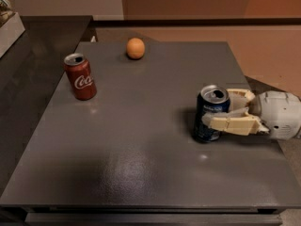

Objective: Place pepsi can upright

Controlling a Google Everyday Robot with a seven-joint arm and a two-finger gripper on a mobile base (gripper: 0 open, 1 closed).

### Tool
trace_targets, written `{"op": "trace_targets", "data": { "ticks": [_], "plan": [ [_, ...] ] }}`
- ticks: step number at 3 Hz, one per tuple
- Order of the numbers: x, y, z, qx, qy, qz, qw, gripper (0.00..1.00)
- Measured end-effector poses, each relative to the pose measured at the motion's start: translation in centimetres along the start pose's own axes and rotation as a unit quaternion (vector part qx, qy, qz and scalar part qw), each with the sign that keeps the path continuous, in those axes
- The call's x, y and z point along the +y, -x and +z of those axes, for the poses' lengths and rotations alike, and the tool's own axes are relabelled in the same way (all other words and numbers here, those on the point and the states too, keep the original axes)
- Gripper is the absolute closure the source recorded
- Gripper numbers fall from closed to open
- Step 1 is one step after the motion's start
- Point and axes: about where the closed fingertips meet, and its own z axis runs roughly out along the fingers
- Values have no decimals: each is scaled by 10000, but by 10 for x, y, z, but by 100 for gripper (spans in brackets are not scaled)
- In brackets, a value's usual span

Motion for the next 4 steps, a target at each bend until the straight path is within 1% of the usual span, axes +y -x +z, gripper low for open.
{"op": "trace_targets", "data": {
  "ticks": [1,4],
  "plan": [
    [0,-5,-2,6,-25,0,10000,83],
    [1,-16,-6,-25,-138,71,9999,14]
  ]
}}
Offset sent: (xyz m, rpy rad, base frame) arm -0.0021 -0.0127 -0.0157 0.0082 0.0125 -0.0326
